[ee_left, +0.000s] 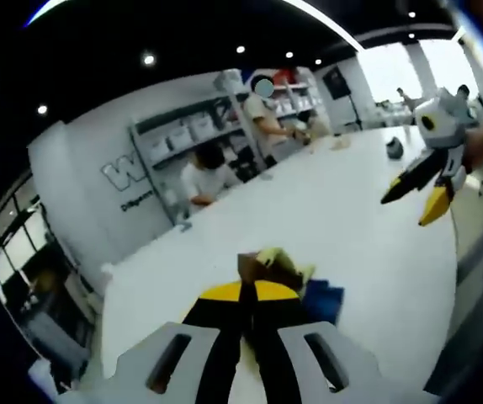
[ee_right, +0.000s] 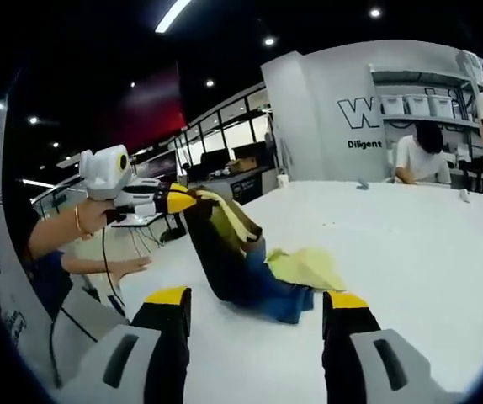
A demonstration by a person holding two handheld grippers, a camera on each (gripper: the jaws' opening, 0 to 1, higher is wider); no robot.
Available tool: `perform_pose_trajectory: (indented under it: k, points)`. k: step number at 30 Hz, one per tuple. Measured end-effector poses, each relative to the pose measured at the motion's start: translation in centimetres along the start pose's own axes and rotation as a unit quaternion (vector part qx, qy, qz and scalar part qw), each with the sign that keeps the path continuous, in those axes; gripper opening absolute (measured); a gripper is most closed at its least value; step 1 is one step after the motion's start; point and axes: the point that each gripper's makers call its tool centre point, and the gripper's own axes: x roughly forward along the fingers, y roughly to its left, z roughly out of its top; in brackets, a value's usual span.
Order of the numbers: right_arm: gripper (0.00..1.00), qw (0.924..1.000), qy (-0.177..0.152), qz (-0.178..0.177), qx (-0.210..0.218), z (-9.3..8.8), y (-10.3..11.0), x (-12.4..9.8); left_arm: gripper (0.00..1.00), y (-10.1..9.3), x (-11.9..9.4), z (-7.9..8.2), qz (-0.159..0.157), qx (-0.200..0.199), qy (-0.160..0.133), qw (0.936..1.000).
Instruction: Fold the garment on the visible template until the final outline fits inside the template.
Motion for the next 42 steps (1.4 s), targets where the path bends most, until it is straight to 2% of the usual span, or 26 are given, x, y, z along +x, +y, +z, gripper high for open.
perform_pose_trajectory:
  k: [4, 9, 13, 22, 26, 27, 29, 35, 39, 42]
  points:
    - [0.59, 0.9998, 0.006, 0.017, -0.011, 0.3, 0.6, 1.4, 0.00, 1.0, -0.9, -1.0, 0.025, -0.015, 0.012, 0.9995]
    - [0.58, 0.9983, 0.016, 0.050, -0.024, 0.4, 1.6, 3.7, 0.00, 3.1, -2.1, -3.2, 0.067, -0.044, 0.033, 0.9962]
    - [0.57, 0.9962, 0.027, 0.071, -0.044, 0.4, 2.5, 4.9, 0.00, 3.7, -2.9, -4.5, 0.078, -0.066, 0.039, 0.9940]
    - [0.52, 0.9884, 0.040, 0.110, -0.097, 1.5, 3.3, 7.9, 0.00, 4.0, -4.0, -7.4, 0.088, -0.083, 0.062, 0.9907]
    - [0.51, 0.9833, 0.043, 0.129, -0.121, 2.2, 4.1, 8.6, 0.01, 3.3, -4.7, -9.1, 0.088, -0.077, 0.095, 0.9885]
    - [0.51, 0.9826, 0.044, 0.132, -0.123, 2.2, 4.1, 8.7, 0.01, 3.3, -4.9, -10.4, 0.089, -0.076, 0.105, 0.9876]
    - [0.51, 0.9796, 0.051, 0.141, -0.134, 2.2, 4.3, 9.4, 0.01, 3.1, -5.4, -11.2, 0.089, -0.083, 0.116, 0.9858]
    - [0.49, 0.9734, 0.061, 0.162, -0.150, 1.9, 5.7, 10.3, 0.01, 3.6, -6.6, -14.9, 0.098, -0.107, 0.144, 0.9790]
    - [0.47, 0.9706, 0.067, 0.171, -0.155, 1.6, 6.2, 10.7, 0.01, 3.5, -6.9, -15.6, 0.100, -0.112, 0.150, 0.9772]
    - [0.39, 0.9688, 0.070, 0.177, -0.159, 1.4, 6.4, 10.9, 0.01, 3.4, -6.9, -15.9, 0.100, -0.115, 0.154, 0.9763]
